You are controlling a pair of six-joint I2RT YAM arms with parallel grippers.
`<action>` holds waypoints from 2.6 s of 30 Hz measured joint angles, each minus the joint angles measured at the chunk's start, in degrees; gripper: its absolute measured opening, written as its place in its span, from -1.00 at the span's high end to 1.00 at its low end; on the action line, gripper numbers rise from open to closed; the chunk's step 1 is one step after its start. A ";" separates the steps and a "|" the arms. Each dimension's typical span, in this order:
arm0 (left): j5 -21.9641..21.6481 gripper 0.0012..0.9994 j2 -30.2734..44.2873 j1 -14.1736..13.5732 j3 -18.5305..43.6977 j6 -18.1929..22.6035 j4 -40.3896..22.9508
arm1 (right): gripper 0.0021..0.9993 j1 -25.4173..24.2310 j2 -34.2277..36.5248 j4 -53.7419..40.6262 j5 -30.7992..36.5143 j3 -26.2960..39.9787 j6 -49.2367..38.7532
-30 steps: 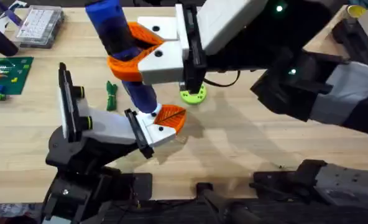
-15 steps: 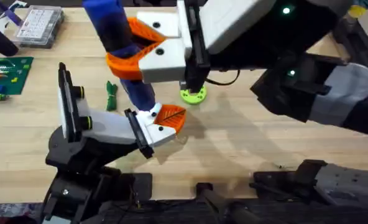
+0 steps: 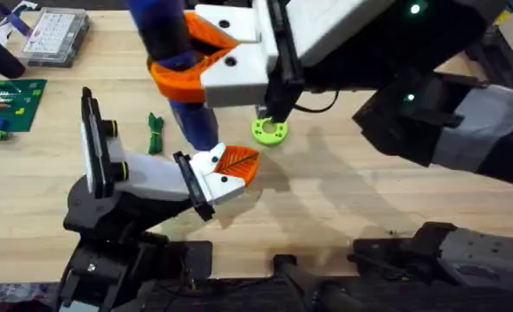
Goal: Pick up the gripper from the table and insert it into the empty holder that is missing its gripper. Then pick up a screw, insert it into the mounting hole, and use the screwdriver to tighten it. Finally, clean up the table by picking up the vegetable and placing it into the bucket.
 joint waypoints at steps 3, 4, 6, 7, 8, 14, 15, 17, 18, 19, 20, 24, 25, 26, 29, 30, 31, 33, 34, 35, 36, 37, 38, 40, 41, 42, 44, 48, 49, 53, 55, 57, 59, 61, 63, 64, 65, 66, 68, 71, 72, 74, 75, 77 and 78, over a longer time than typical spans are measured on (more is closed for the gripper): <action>-0.01 0.97 0.00 0.00 0.00 0.00 -0.01 | 0.95 -1.29 -0.01 0.01 -1.21 0.00 0.89; 0.00 0.97 0.00 0.00 0.00 0.00 0.00 | 0.95 -1.57 -0.01 0.00 -1.43 0.00 1.17; 0.00 0.97 0.00 0.00 0.00 0.00 -0.01 | 0.95 -1.74 -0.01 -0.06 -1.78 0.01 1.63; -0.01 0.97 0.00 0.00 0.00 0.00 0.00 | 0.95 -1.72 -0.01 -0.15 -1.98 0.00 1.77; -0.01 0.97 0.00 0.00 0.00 0.00 0.00 | 0.95 -1.66 -0.01 -0.24 -2.11 0.00 1.87; -0.01 0.97 -0.01 0.00 0.00 0.00 -0.01 | 0.95 -1.12 -0.01 -0.35 -2.34 0.00 1.94; -0.01 0.97 -0.01 0.00 0.00 0.00 -0.02 | 0.95 -1.00 -0.01 -0.40 -2.36 0.00 1.94; 0.00 0.97 0.00 0.00 0.00 0.00 -0.01 | 0.95 -0.85 -0.01 -0.82 -2.40 0.00 1.94; 0.00 0.97 0.00 0.00 0.00 0.00 0.00 | 0.95 -0.84 -0.01 -1.12 -2.47 0.00 1.94; 0.00 0.97 0.00 0.00 0.00 0.00 0.00 | 0.95 -0.82 -0.01 -1.48 -2.52 0.00 1.93; 0.00 0.97 0.00 0.00 0.00 0.00 0.00 | 0.95 -0.81 -0.01 -1.81 -2.53 0.00 1.86; -0.01 0.97 0.00 0.00 0.00 0.00 -0.02 | 0.95 -0.82 0.00 -4.13 -2.51 -0.01 0.68; -0.01 0.97 0.00 0.00 0.00 0.00 -0.01 | 0.95 -0.83 0.00 -4.32 -2.51 -0.05 0.44; 0.00 0.97 0.00 0.00 0.00 0.00 -0.01 | 0.95 -0.82 -0.01 -4.29 -2.51 -0.09 0.17; -0.01 0.97 0.00 0.00 0.00 0.00 0.00 | 0.95 -0.81 -0.01 -4.26 -2.51 -0.09 -0.38; -0.01 0.97 0.00 0.00 0.00 0.00 -0.01 | 0.95 -0.81 -0.01 -4.26 -2.51 -0.09 -0.47; -0.01 0.97 0.00 0.00 0.00 0.00 -0.02 | 0.95 -0.82 -0.01 -4.19 -2.51 -0.09 -0.50; -0.01 0.97 0.00 0.00 0.00 0.00 -0.02 | 0.95 -0.81 -0.01 -3.76 -2.50 -0.09 -0.50; -0.02 0.97 0.00 0.00 0.00 0.00 -0.02 | 0.95 -0.81 -0.01 -3.43 -2.51 -0.09 -0.49; -0.02 0.97 0.00 0.00 0.00 0.00 -0.02 | 0.95 -0.81 -0.01 -3.02 -2.51 -0.09 -0.49; -0.01 0.97 0.00 0.00 0.00 0.00 -0.01 | 0.95 -0.81 -0.01 -2.75 -2.50 -0.09 -0.49; -0.01 0.97 0.00 0.00 0.00 0.00 0.00 | 0.95 -0.81 -0.01 -2.55 -2.49 -0.09 -0.49; 0.00 0.97 0.00 0.00 0.00 0.00 -0.01 | 0.95 -0.81 -0.01 -2.52 -2.49 -0.09 -0.49; -0.01 0.97 0.00 0.00 0.00 0.00 -0.01 | 0.95 -0.79 -0.01 -2.52 -2.47 -0.09 -0.49; -0.01 0.97 0.00 0.00 0.00 0.00 0.00 | 0.95 -0.74 -0.01 -2.52 -2.38 -0.09 -0.49; 0.00 0.97 0.00 0.00 0.00 0.00 -0.01 | 0.95 -0.63 -0.01 -2.53 -2.18 -0.09 -0.50; 0.00 0.97 0.00 0.00 0.00 0.00 -0.02 | 0.95 -0.29 -0.01 -2.54 -1.86 -0.09 -0.51; 0.00 0.97 0.00 0.00 0.00 0.00 0.00 | 0.95 0.13 -0.01 -2.97 -1.80 -0.09 -0.54; 0.00 0.97 0.00 0.00 0.00 0.00 0.00 | 0.95 0.19 -0.01 -3.32 -1.79 -0.09 -0.55; 0.00 0.97 0.00 0.00 0.00 0.00 0.00 | 0.95 0.22 -0.01 -4.27 -1.72 -0.09 -0.69; 0.00 0.97 0.00 0.00 0.00 0.00 0.00 | 0.95 0.22 -0.01 -4.25 -1.60 -0.11 -0.83; -0.01 0.97 0.00 0.00 0.00 0.00 -0.02 | 0.95 0.22 -0.01 -4.25 -1.61 -0.11 -1.21; -0.02 0.97 0.00 0.00 0.00 0.00 -0.02 | 0.95 0.22 -0.01 -4.20 -1.61 -0.11 -1.60; -0.03 0.97 0.00 0.00 0.00 0.00 0.00 | 0.95 0.22 -0.01 -3.86 -1.61 -0.11 -1.78; -0.02 0.97 0.00 0.00 0.00 0.00 0.00 | 0.95 0.22 -0.01 -3.24 -1.61 -0.11 -1.81; 0.00 0.97 0.00 0.00 0.00 0.00 0.00 | 0.95 0.22 -0.01 -3.01 -1.59 -0.11 -1.85; -0.02 0.97 0.00 0.00 0.00 0.00 -0.02 | 0.95 0.22 -0.01 -2.94 -1.59 -0.11 -1.90; -0.02 0.97 0.00 0.00 0.00 0.00 -0.02 | 0.95 0.22 -0.01 -2.92 -1.59 -0.11 -1.95; -0.02 0.97 0.00 0.00 0.00 0.00 0.00 | 0.95 0.22 -0.01 -2.93 -1.59 -0.11 -1.95; -0.02 0.97 0.00 0.00 0.00 0.00 0.00 | 0.95 0.22 -0.01 -2.92 -1.59 -0.11 -1.95; -0.02 0.97 0.00 0.00 0.00 0.00 0.00 | 0.95 0.22 -0.01 -2.92 -1.59 -0.11 -1.96; -0.02 0.97 0.00 0.00 0.00 0.00 -0.02 | 0.95 0.22 -0.01 -2.94 -1.59 -0.11 -1.95; -0.02 0.97 0.00 0.00 0.00 0.00 0.00 | 0.95 0.22 -0.01 -2.94 -1.59 -0.11 -1.95; -0.02 0.97 0.00 0.00 0.00 0.00 -0.02 | 0.95 0.22 -0.01 -2.96 -1.59 -0.11 -1.95; -0.02 0.97 0.00 0.00 0.00 0.00 0.00 | 0.95 0.22 -0.01 -2.99 -1.59 -0.11 -1.96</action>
